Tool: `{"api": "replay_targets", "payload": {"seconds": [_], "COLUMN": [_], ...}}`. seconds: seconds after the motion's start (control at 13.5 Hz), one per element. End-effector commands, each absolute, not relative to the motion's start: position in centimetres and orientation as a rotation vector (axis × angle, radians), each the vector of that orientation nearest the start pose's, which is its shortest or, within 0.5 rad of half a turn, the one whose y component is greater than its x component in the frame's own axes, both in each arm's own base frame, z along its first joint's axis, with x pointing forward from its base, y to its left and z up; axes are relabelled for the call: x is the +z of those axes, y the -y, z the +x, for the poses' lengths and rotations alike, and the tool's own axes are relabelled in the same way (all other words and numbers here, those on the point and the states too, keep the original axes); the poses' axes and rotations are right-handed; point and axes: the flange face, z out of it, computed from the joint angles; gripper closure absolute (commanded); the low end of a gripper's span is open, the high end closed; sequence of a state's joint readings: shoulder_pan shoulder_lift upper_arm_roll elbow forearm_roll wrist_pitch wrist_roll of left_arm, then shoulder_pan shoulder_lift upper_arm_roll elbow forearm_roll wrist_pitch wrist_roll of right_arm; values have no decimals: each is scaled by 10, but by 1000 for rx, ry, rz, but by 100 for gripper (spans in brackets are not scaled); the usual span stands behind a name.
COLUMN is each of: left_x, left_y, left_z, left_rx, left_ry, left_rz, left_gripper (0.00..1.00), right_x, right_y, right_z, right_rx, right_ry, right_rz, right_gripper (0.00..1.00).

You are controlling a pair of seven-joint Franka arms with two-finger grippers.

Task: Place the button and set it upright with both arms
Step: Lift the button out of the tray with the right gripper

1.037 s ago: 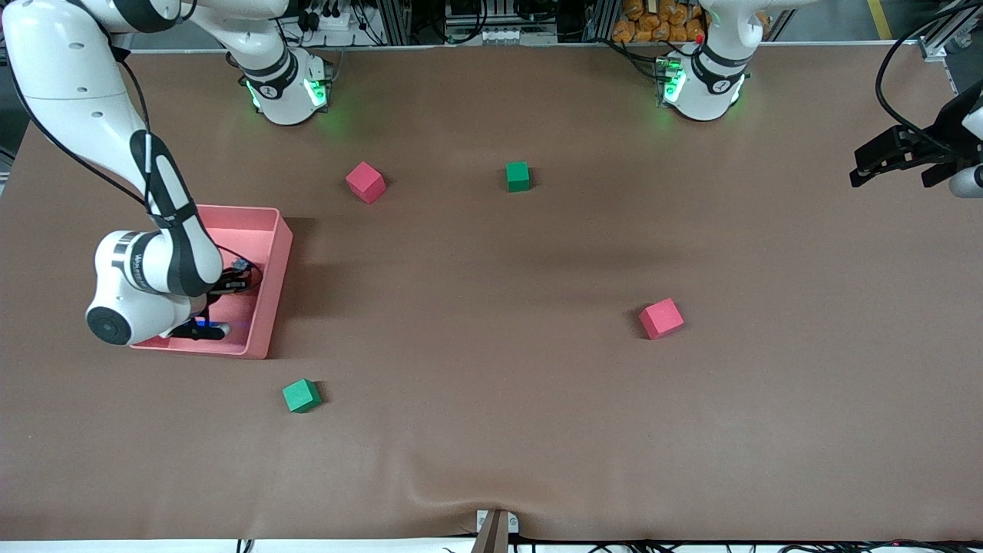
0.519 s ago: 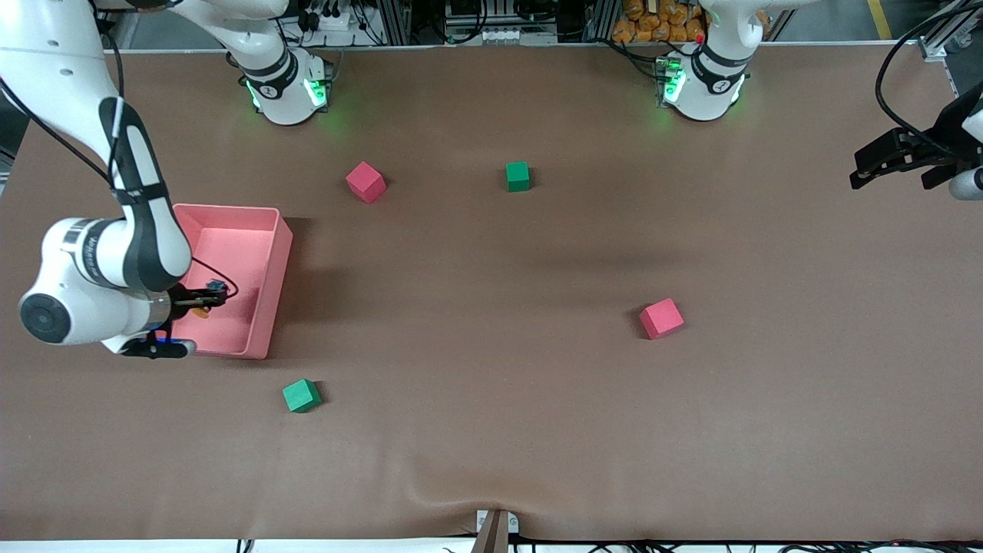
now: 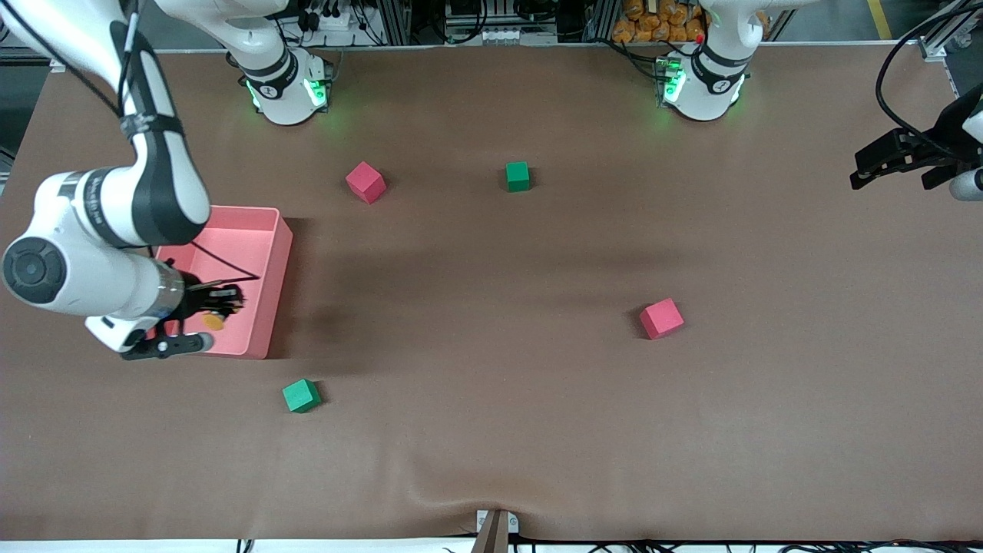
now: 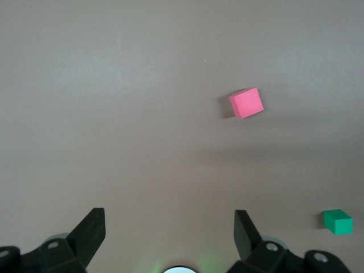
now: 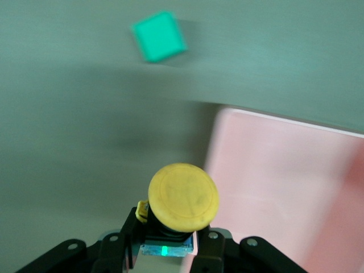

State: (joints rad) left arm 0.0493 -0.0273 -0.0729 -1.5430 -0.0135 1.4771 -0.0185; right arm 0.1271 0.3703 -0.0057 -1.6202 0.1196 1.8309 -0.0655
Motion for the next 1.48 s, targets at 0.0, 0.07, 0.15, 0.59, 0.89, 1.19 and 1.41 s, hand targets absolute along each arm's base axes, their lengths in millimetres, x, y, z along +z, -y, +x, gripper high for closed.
{"api": "replay_targets", "payload": {"seconds": [0.0, 0.07, 0.15, 0.59, 0.89, 1.19, 1.41], "left_x": [647, 647, 647, 646, 645, 644, 644], "left_y": [12, 13, 14, 14, 14, 15, 14], "left_z": [536, 536, 536, 536, 537, 538, 538], "left_rx": [44, 44, 44, 46, 51, 51, 51], "left_ry": [-48, -48, -51, -51, -51, -53, -51], "left_rz": [-3155, -3157, -3158, -3162, -3160, -3160, -3160], "left_gripper": [0, 0, 0, 0, 0, 0, 0], "right_x": [406, 406, 411, 330, 272, 237, 219], "right_y": [-163, -196, -231, -354, -381, -419, -433], "right_z": [628, 621, 615, 582, 573, 551, 543], "right_rx": [243, 242, 194, 377, 513, 577, 580], "right_ry": [288, 333, 390, 278, 180, 210, 303], "right_rz": [-2889, -2853, -2832, -2805, -2721, -2715, -2785], "right_gripper": [100, 100, 100, 100, 100, 100, 100]}}
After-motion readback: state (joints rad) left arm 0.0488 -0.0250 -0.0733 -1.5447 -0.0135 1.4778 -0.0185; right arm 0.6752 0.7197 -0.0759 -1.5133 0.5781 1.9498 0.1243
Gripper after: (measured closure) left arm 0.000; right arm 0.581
